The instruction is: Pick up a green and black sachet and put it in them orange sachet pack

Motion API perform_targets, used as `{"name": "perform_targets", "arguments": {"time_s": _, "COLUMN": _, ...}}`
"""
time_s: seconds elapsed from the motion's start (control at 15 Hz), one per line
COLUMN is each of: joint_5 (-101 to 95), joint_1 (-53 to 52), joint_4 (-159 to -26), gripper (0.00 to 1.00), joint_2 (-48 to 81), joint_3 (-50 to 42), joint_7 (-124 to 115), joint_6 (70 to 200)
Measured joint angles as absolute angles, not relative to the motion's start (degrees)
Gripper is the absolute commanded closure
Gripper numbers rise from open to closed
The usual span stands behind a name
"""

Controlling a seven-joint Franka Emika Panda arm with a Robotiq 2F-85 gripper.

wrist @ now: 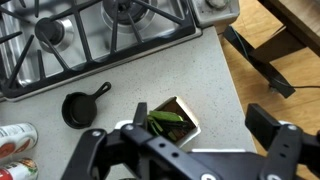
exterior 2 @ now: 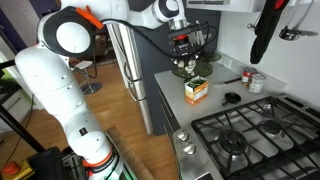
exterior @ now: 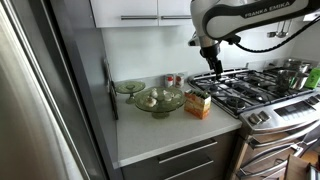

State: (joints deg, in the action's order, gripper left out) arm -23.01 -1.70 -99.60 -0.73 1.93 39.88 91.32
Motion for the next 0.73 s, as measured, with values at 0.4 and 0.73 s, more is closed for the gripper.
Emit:
{"name": "perform_targets", "arguments": {"time_s": 0.4, "joint_5": -15.8, "joint_1": -1.2, "joint_4": -101.6, "gripper": 0.00, "joint_2": -6.0, "joint_3": 0.5, "joint_7": 27.8, "joint_6": 93.9}}
{"name": "perform_targets", "arguments": {"time_s": 0.73, "joint_5": -12.4, "joint_1": -1.2, "joint_4": -106.7, "gripper": 0.00, "joint_2": -10.9, "joint_3": 0.1, "joint_7": 17.3, "joint_6": 101.3}}
